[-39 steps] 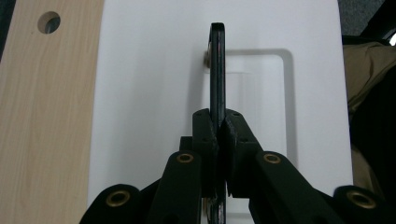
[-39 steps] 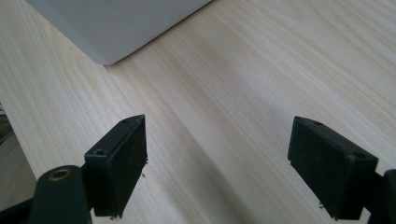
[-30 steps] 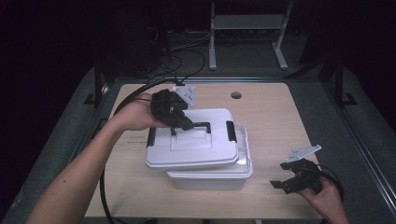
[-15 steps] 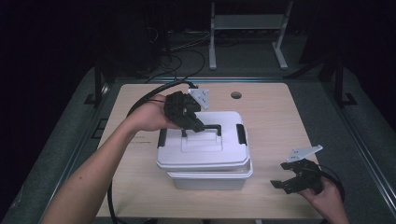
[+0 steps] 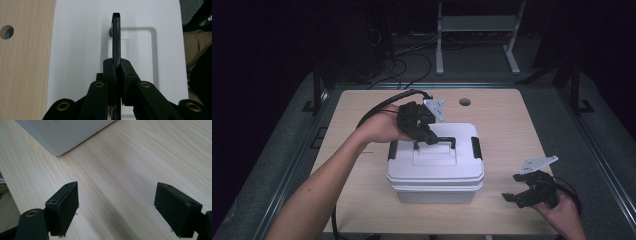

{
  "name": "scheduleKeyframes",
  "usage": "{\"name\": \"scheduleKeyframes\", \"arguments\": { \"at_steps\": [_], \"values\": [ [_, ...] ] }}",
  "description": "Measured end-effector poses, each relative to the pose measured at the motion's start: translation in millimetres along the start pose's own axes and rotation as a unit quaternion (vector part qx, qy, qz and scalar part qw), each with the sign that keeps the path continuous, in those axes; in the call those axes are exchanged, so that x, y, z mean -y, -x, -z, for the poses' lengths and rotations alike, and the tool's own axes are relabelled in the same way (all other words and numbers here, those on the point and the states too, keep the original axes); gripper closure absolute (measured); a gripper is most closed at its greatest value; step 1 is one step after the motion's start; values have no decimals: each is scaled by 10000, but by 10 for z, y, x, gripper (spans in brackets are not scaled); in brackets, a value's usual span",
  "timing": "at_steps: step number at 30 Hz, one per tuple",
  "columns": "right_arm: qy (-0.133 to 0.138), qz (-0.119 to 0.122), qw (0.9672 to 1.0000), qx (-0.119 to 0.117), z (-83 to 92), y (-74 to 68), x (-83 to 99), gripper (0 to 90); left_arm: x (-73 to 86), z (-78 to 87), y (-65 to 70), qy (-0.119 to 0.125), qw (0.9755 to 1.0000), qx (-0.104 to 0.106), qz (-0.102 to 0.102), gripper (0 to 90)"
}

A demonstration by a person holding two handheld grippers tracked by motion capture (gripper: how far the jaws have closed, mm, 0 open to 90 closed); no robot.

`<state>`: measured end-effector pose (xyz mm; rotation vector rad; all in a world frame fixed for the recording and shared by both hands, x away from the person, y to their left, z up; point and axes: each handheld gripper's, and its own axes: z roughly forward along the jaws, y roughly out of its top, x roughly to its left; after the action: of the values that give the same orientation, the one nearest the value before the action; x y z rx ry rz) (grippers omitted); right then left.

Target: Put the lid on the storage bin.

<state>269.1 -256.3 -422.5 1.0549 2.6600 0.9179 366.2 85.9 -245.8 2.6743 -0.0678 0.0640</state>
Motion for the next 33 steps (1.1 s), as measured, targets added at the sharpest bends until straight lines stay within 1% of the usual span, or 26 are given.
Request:
{"name": "scheduleKeyframes", "arguments": {
  "at_steps": [4, 7, 15, 16, 17, 21, 27, 33],
  "values": [
    [11, 7, 10000, -4, 4, -2, -1, 191, -7, -40, 5, -13, 10000, 15, -20, 845],
    [19, 8, 10000, -15, 8, -2, 0, 191, 4, -71, 6, -33, 10000, 67, -31, 845],
    [32, 15, 10000, -14, 14, -8, -3, 191, -14, -117, 12, -97, 9999, 51, -48, 845],
    [36, 12, 10000, -16, 17, -10, -5, 191, -15, -122, 8, -158, 9998, 62, -95, 845],
    [48, 18, 10000, -15, 21, -10, -7, 191, -13, -133, 12, -171, 9998, 64, -95, 845],
    [95, 9, 10000, -12, 42, -10, -1, 192, -10, -148, 12, -141, 9998, 82, -81, 845],
    [109, -4, 9999, 1, 52, -10, -1, 188, -25, -203, 15, -281, 9994, 121, -141, 845],
    [110, -10, 9999, -3, 52, -7, 8, 189, -24, -228, 23, -292, 9994, 123, -125, 844]
  ]
}}
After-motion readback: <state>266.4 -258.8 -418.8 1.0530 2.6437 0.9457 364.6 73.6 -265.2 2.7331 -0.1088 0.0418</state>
